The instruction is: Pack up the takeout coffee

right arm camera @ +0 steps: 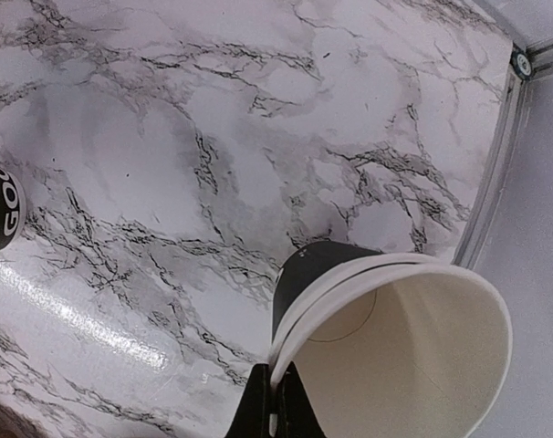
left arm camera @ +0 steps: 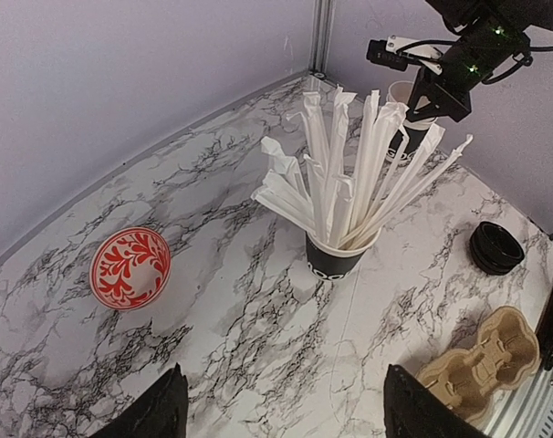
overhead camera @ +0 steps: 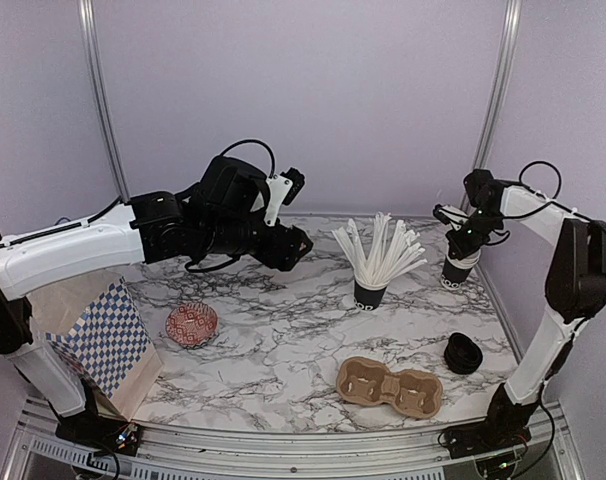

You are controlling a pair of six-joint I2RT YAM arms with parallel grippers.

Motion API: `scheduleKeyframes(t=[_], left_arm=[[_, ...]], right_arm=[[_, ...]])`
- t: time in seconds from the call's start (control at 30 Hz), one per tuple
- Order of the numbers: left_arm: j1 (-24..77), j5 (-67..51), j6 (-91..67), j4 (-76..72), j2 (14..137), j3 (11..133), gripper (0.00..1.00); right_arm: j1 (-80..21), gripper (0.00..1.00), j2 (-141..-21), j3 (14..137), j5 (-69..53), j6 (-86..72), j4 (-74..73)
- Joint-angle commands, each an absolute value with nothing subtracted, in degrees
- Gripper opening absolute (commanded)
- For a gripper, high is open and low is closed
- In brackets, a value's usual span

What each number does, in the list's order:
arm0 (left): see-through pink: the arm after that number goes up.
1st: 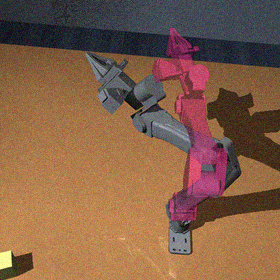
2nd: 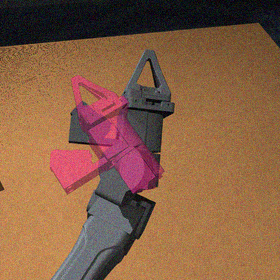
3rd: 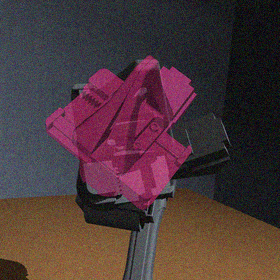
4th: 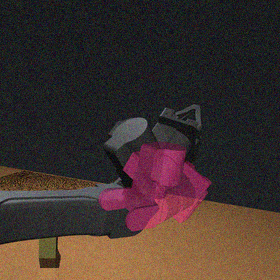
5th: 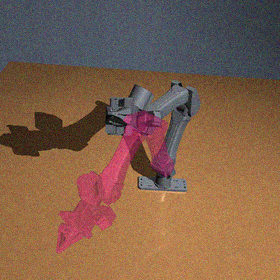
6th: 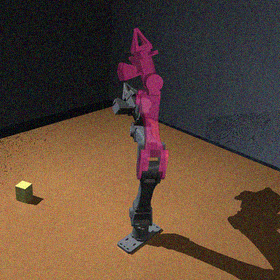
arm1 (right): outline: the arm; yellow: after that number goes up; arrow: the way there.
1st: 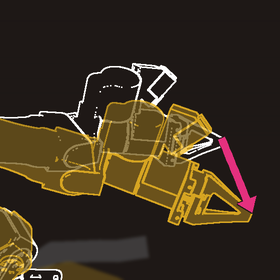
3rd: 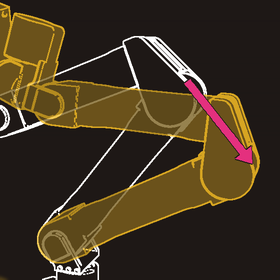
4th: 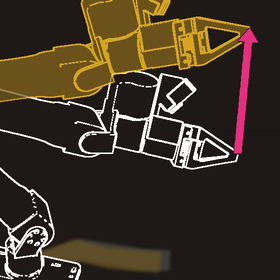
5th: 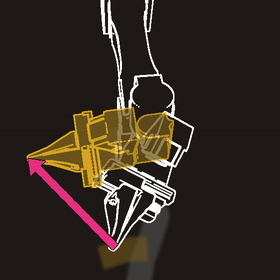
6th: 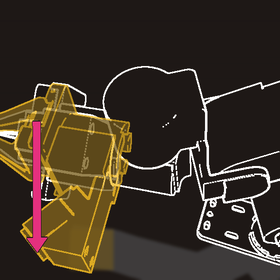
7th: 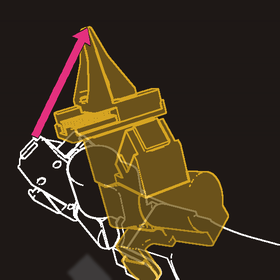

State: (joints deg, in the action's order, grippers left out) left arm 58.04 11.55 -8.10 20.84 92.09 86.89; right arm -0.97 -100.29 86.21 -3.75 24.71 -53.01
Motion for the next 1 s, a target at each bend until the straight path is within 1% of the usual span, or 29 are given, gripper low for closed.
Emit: scheduleKeyframes(t=[0.0, 0.13, 0.43, 0.67, 0.83, 0.97], left_arm=[[58.27, 11.28, -7.3, 19.78, 92.82, 86.04, 0.74], [58.27, 10.83, -7.13, 19.71, 93.09, 86.22, 0.75], [58.27, 10.55, -6.92, 19.7, 93.49, 86.29, 0.75], [58.27, 10.04, -7.02, 19.69, 93.71, 86.4, 0.75], [58.27, 9.85, -7.12, 19.72, 93.78, 86.18, 0.76], [58.27, 9.85, -7.12, 19.73, 93.75, 86.09, 0.76]], right_arm=[[-0.7, 0.0, -101.5, 86.75, -3.05, 24.87, -52.18], [-0.68, 0.0, -102.2, 86.66, -2.99, 24.87, -52.12], [-0.7, 0.09, -101.87, 86.05, -2.7, 24.43, -52.36], [-0.7, 0.1, -101.76, 86.12, -2.11, 24.12, -52.95], [-0.69, 0.18, -101.34, 86.48, -2.37, 23.65, -53.52], [-0.66, 0.19, -101.09, 86.31, -2.26, 23.48, -53.81]])
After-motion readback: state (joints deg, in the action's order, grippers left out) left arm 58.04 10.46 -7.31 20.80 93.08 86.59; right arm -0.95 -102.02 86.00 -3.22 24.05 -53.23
